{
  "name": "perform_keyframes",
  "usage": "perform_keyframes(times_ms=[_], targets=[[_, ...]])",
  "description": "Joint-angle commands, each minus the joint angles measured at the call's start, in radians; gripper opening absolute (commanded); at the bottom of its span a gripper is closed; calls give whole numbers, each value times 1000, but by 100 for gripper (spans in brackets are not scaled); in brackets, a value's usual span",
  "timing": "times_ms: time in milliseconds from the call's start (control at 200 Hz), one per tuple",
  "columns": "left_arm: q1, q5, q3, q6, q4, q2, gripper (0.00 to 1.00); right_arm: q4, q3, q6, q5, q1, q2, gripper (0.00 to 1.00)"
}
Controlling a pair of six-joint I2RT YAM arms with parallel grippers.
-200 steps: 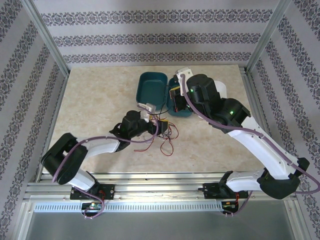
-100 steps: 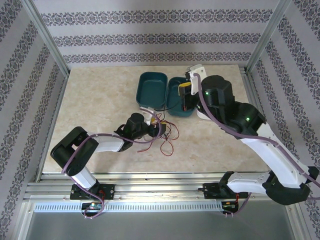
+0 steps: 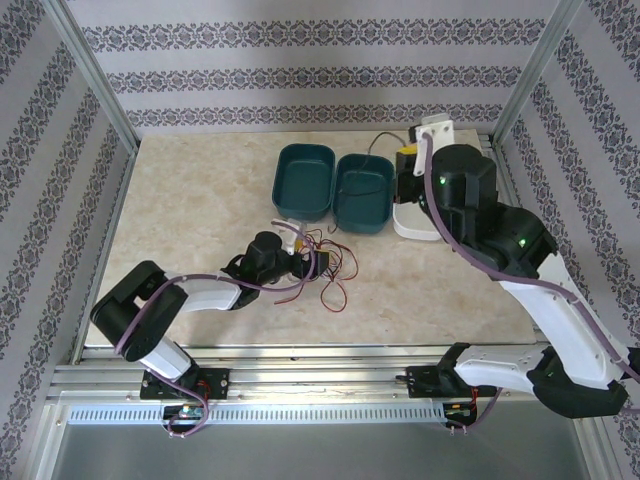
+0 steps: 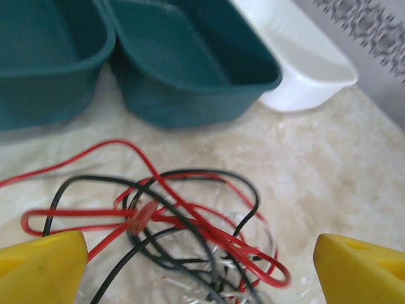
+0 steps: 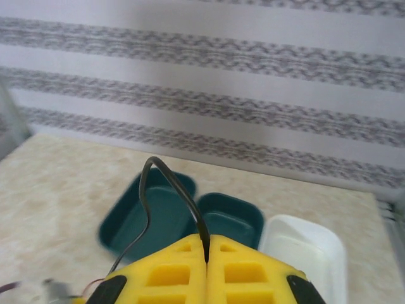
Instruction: Untangle the cables
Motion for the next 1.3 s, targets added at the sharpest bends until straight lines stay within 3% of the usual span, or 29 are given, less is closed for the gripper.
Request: perform_keyframes(times_ms=[0, 75, 360, 939, 1294], targets=[[11, 8, -6, -26, -3, -75, 95, -79, 8, 59, 31, -109, 16, 0], [11, 0, -12, -28, -11, -119, 100, -90, -20, 88, -4, -203, 17, 0], [11, -77, -28, -1, -118, -264, 99, -56, -132, 122, -155, -459, 26, 0], [11, -161, -66, 19, -234, -382, 99, 164, -223, 63, -116, -610, 236, 0], [11, -191, -81, 30, -249, -412, 99, 215, -254, 14, -33, -640, 366, 0]])
